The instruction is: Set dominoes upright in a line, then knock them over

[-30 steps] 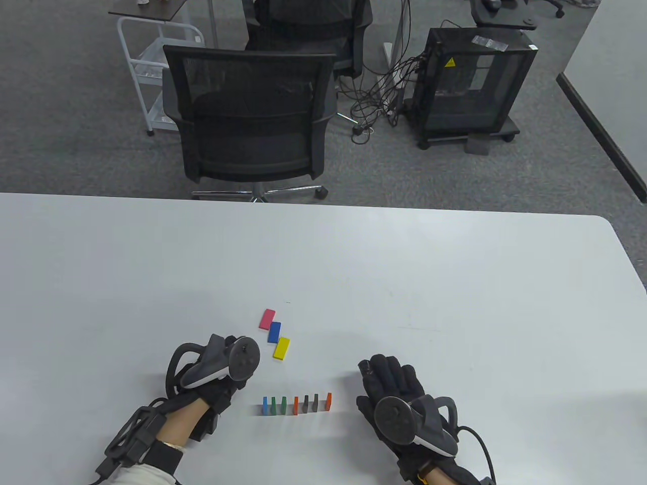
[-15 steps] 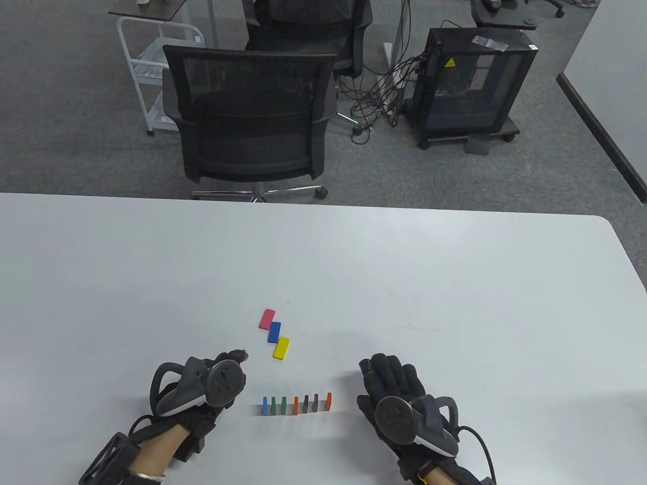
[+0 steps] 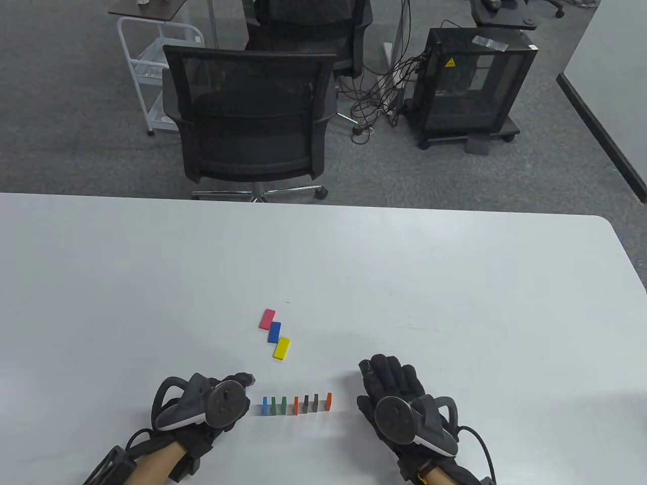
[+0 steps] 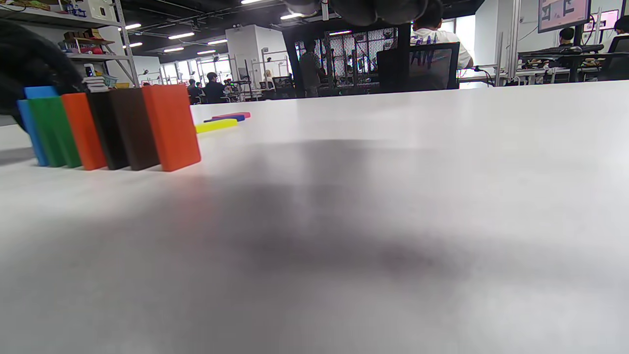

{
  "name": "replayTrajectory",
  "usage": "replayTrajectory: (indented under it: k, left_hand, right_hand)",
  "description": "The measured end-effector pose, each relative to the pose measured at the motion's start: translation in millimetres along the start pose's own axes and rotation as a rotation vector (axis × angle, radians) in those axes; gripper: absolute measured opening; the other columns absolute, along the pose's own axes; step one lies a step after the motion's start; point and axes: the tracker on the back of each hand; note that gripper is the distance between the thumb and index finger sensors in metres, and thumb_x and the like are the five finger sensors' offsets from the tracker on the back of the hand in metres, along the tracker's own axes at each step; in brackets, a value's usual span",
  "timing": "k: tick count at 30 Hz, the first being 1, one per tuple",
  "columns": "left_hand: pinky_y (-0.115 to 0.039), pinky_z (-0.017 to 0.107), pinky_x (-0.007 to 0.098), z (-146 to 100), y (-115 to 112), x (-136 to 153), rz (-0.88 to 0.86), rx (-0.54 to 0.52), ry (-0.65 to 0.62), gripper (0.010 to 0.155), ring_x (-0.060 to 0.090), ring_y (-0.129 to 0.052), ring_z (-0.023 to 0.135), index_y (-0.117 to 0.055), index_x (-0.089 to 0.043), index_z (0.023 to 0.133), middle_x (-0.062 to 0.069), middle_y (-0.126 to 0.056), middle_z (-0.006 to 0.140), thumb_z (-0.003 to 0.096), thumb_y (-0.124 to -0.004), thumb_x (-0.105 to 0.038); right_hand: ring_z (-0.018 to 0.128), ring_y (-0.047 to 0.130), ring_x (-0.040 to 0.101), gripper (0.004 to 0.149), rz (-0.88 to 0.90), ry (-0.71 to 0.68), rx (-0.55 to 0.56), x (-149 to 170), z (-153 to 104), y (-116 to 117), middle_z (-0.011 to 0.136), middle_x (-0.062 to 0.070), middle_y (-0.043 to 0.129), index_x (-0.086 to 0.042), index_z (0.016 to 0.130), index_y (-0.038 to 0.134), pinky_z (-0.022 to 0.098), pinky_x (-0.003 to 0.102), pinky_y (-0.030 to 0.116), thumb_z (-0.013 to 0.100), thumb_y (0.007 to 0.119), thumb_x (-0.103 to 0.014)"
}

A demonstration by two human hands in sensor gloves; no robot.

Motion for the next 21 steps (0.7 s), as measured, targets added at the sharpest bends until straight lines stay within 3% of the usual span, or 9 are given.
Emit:
replayTrajectory:
  k: [6,21]
  left_hand:
    - [-0.072,0.076,0.043,2,-6,-11,-0.001,0.008,-0.055,0.054,0.023,-0.099,0.085,-0.069,-0.010,0.111,0.013,-0.091,0.102,0.0659,-0.072,-0.039]
    - [-0.068,0.077,0.045,3,-11,-18,0.033,0.011,-0.056,0.054,0.022,-0.097,0.085,-0.067,-0.010,0.112,0.011,-0.090,0.104,0.0662,-0.073,-0.039]
  right_hand:
    - [0.109,0.047,0.042,0.067,-0.001,-0.001,0.000,0,0,0,0.119,0.019,0.041,-0.011,0.115,0.048,0.080,0.054,0.035,0.058,0.052,-0.045]
    - [0.109,0.047,0.042,0.067,-0.003,-0.002,0.000,-1,0,0,0.118,0.019,0.042,-0.011,0.115,0.048,0.080,0.054,0.035,0.058,0.052,-0.045]
Point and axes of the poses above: the tracker on the back of each hand, its own x axis roughly to the little-finger side, its own z axis roughly from the wrist to the fingertips, y = z × x
